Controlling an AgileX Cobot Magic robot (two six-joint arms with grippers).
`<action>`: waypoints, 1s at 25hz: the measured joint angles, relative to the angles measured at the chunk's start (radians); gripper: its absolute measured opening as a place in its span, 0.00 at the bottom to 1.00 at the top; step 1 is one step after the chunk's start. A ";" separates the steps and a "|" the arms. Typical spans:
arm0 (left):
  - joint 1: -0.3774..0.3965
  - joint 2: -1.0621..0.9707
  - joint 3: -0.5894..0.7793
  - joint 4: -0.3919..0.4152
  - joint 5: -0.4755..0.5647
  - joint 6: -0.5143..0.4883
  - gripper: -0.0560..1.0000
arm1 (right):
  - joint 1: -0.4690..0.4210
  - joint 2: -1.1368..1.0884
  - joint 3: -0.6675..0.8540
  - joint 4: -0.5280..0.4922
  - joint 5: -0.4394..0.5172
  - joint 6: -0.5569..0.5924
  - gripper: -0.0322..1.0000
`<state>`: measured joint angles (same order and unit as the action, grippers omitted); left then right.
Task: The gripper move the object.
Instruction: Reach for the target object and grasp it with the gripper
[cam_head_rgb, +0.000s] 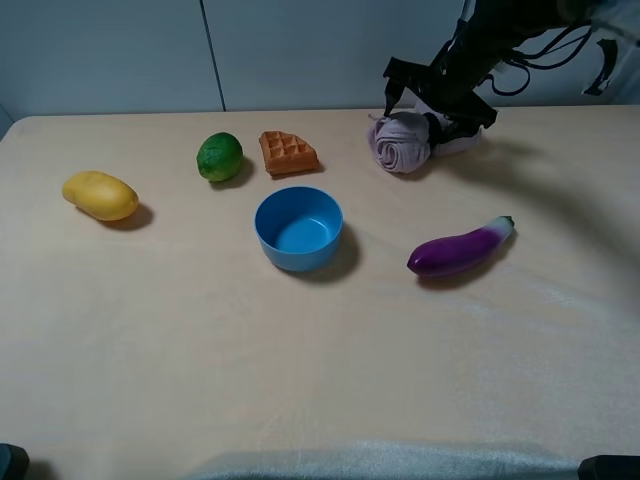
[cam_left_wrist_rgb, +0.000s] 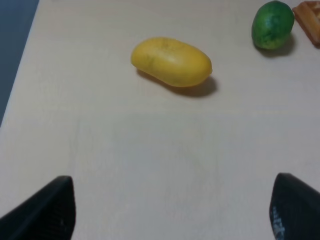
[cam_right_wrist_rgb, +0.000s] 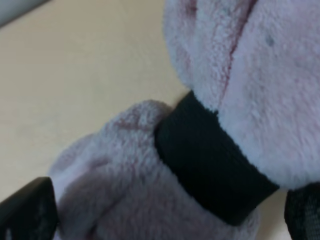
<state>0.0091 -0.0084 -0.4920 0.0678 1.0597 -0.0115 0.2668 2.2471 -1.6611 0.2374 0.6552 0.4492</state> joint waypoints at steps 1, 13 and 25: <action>0.000 0.000 0.000 0.000 0.000 0.000 0.85 | 0.000 0.008 0.000 0.000 0.000 0.000 0.70; 0.000 0.000 0.000 0.000 0.000 0.000 0.85 | 0.000 0.052 -0.006 0.009 -0.034 0.001 0.70; 0.000 0.000 0.000 0.000 0.000 0.000 0.85 | 0.000 0.054 -0.007 0.015 -0.137 0.045 0.70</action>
<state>0.0091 -0.0084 -0.4920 0.0678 1.0597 -0.0115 0.2668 2.3009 -1.6683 0.2520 0.5179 0.4940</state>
